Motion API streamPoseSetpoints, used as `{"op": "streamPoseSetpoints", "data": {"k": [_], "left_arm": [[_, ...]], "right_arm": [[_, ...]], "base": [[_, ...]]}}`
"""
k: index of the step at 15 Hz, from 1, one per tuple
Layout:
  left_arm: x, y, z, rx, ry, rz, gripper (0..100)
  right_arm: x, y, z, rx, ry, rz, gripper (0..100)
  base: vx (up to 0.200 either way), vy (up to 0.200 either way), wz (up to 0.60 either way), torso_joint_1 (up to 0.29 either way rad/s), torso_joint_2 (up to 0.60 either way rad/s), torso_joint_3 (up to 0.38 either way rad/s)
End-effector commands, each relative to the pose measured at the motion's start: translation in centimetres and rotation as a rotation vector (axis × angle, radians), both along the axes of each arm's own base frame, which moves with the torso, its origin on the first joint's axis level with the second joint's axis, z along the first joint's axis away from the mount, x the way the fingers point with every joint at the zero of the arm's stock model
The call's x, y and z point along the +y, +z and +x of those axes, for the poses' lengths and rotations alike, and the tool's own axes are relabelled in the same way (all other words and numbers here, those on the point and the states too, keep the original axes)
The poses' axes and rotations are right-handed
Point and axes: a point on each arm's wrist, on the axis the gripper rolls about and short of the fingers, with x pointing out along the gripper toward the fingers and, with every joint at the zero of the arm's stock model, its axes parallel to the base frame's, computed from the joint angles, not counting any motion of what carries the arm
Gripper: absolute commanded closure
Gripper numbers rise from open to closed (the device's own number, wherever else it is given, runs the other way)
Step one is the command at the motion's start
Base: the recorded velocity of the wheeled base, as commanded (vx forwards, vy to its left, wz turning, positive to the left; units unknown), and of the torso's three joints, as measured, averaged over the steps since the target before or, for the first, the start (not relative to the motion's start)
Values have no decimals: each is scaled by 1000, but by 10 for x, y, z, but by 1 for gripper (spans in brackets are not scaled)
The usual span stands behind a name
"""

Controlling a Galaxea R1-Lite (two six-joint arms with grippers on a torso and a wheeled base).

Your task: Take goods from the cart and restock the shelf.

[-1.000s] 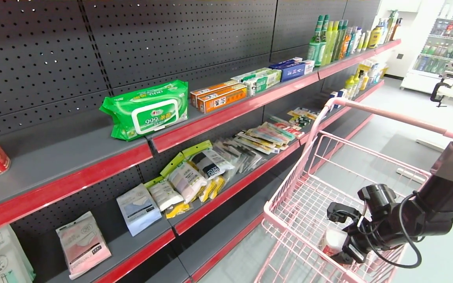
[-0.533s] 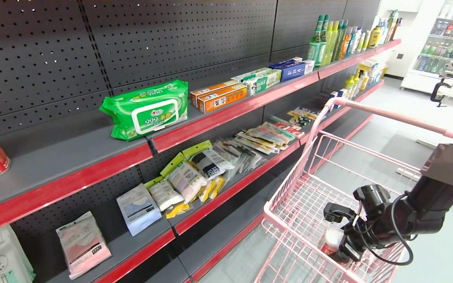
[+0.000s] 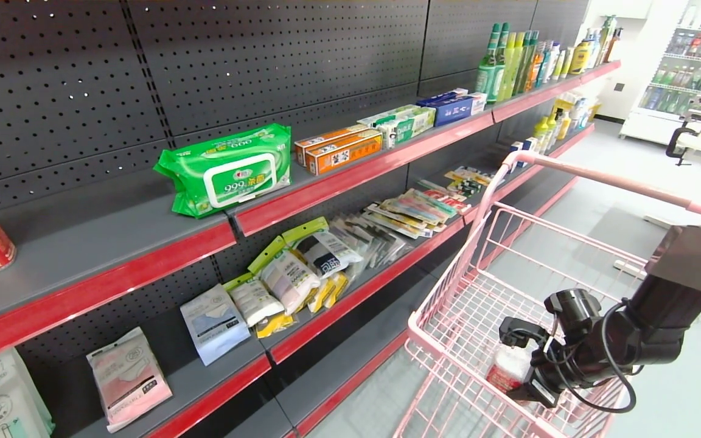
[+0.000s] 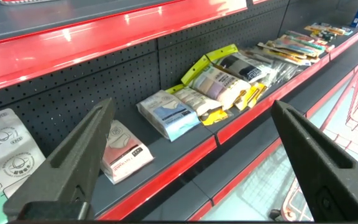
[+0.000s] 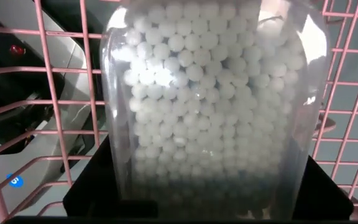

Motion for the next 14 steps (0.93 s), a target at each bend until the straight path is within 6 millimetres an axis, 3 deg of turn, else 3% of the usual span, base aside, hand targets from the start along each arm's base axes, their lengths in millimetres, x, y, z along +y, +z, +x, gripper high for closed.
{"op": "streamPoseSetpoints", "data": {"k": [1, 6, 9, 14], "left_arm": [[0, 0, 0, 1, 1, 0, 0], [0, 0, 0, 1, 1, 0, 0], [0, 0, 0, 1, 1, 0, 0], [0, 0, 0, 1, 1, 0, 0]], "right_arm": [[0, -1, -2, 7, 0, -2, 100], [0, 1, 0, -9, -2, 0, 100], [1, 25, 1, -88, 4, 10, 100], [-3, 44, -9, -120, -16, 18, 100]], "base": [[0, 0, 0, 0, 0, 0], [0, 0, 0, 0, 0, 0], [0, 0, 0, 0, 0, 0], [0, 0, 0, 0, 0, 0]]}}
